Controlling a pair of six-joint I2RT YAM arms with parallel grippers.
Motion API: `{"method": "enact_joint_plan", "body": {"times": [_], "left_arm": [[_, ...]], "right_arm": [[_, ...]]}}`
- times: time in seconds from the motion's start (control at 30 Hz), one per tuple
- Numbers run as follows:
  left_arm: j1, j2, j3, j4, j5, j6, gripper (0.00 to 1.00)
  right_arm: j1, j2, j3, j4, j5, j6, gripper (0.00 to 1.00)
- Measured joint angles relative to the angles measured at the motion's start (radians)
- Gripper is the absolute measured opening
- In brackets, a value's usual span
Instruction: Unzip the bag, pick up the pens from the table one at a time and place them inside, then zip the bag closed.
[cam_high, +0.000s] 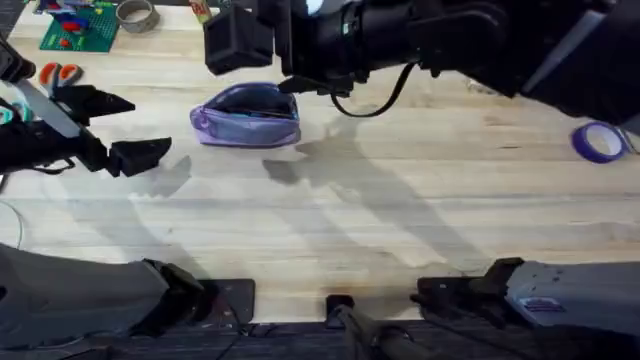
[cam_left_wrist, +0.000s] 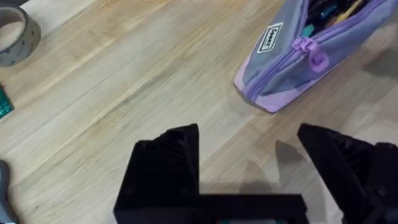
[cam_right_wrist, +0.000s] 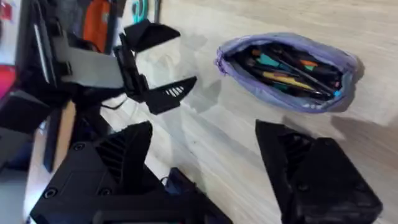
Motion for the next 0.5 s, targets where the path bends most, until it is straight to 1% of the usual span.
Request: {"method": "enact_joint_plan", "body": {"times": [0.17,0.33,0.5], "left_arm": [[0.0,0.0,0.0,0.0,0.0,0.0,0.993],[0.0,0.0,0.0,0.0,0.0,0.0,0.993],[0.0,0.0,0.0,0.0,0.0,0.0,0.993]], "right_arm": [[0.023,0.0,0.0,0.011,0.045,0.032,0.996],[0.096,0.015,0.0,0.063,0.127,0.043,0.996],[0.172,0.049,0.0,0.081,0.203,0.042,0.997]]}}
